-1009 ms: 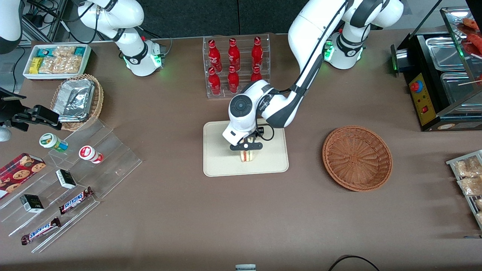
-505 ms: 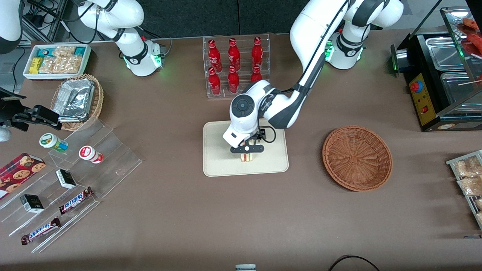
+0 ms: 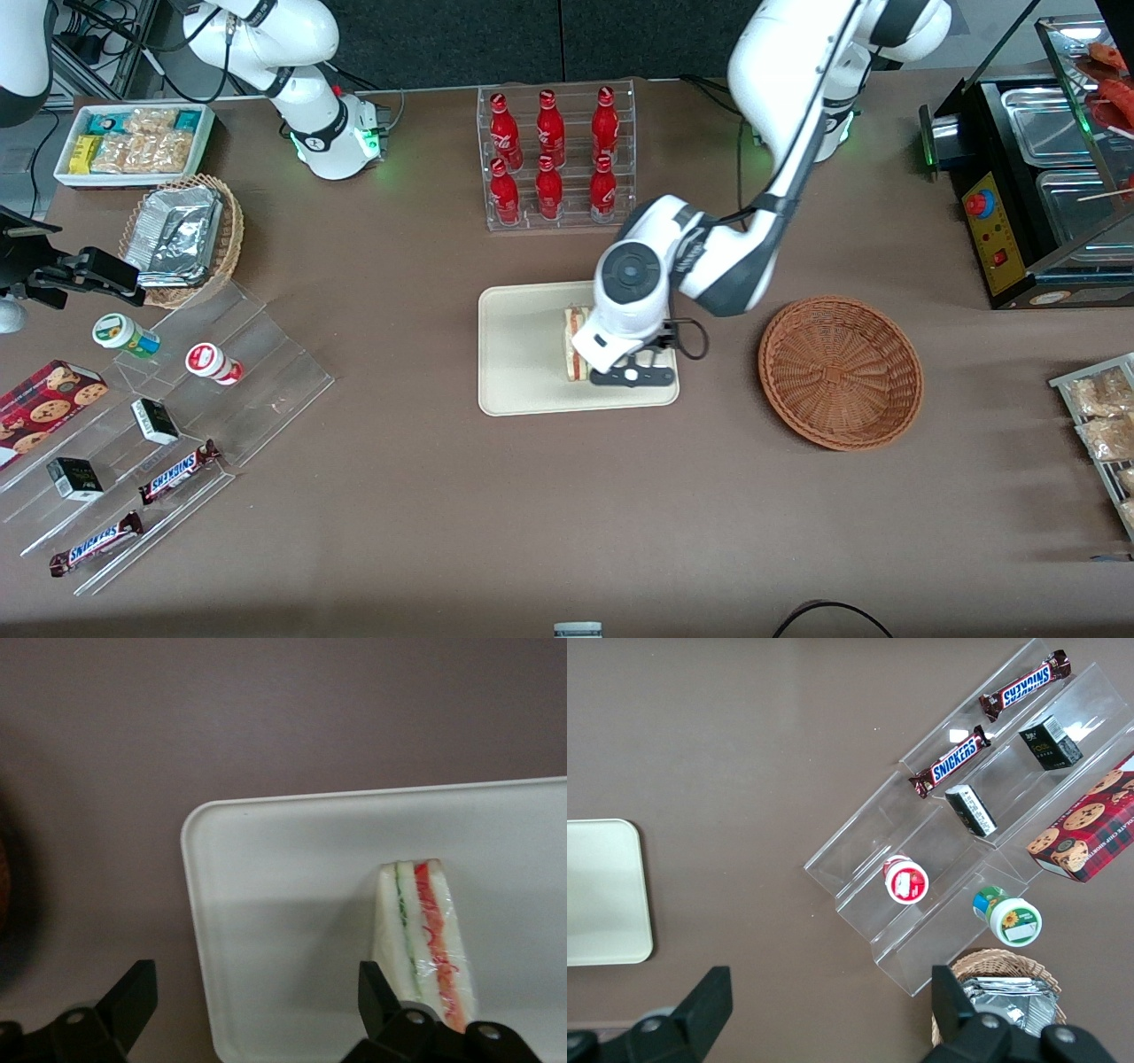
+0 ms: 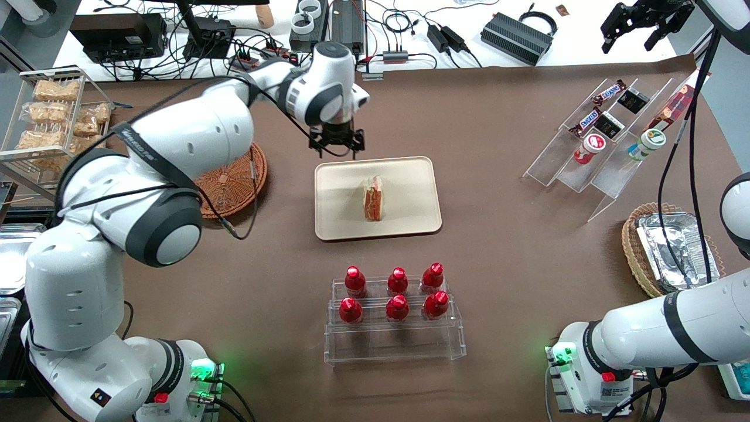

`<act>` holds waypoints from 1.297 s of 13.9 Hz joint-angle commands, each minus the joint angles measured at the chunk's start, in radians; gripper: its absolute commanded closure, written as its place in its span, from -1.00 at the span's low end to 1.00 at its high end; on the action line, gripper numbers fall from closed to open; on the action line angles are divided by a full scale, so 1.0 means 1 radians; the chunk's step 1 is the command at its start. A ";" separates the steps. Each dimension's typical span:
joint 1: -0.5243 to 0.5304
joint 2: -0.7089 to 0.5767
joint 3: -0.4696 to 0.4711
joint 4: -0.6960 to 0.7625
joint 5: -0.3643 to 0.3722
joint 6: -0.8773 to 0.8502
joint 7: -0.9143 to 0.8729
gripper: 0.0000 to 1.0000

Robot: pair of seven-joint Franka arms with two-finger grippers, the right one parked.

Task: Place sandwich from basket to tray

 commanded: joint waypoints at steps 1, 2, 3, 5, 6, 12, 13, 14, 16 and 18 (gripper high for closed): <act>0.078 -0.067 0.012 -0.037 -0.010 -0.084 0.140 -1.00; 0.117 -0.090 0.014 -0.042 -0.015 -0.104 0.190 -1.00; 0.165 -0.107 0.012 -0.048 -0.016 -0.117 0.227 -1.00; 0.223 -0.150 0.011 -0.080 -0.018 -0.128 0.309 -1.00; 0.254 -0.173 0.011 -0.103 -0.018 -0.126 0.335 -1.00; 0.408 -0.332 0.012 -0.241 -0.016 -0.123 0.530 -1.00; 0.409 -0.354 0.014 -0.254 -0.016 -0.124 0.530 -1.00; 0.418 -0.386 0.014 -0.275 -0.015 -0.128 0.530 -1.00; 0.434 -0.461 0.017 -0.330 -0.013 -0.131 0.528 -1.00; 0.489 -0.525 0.009 -0.372 -0.013 -0.140 0.528 -1.00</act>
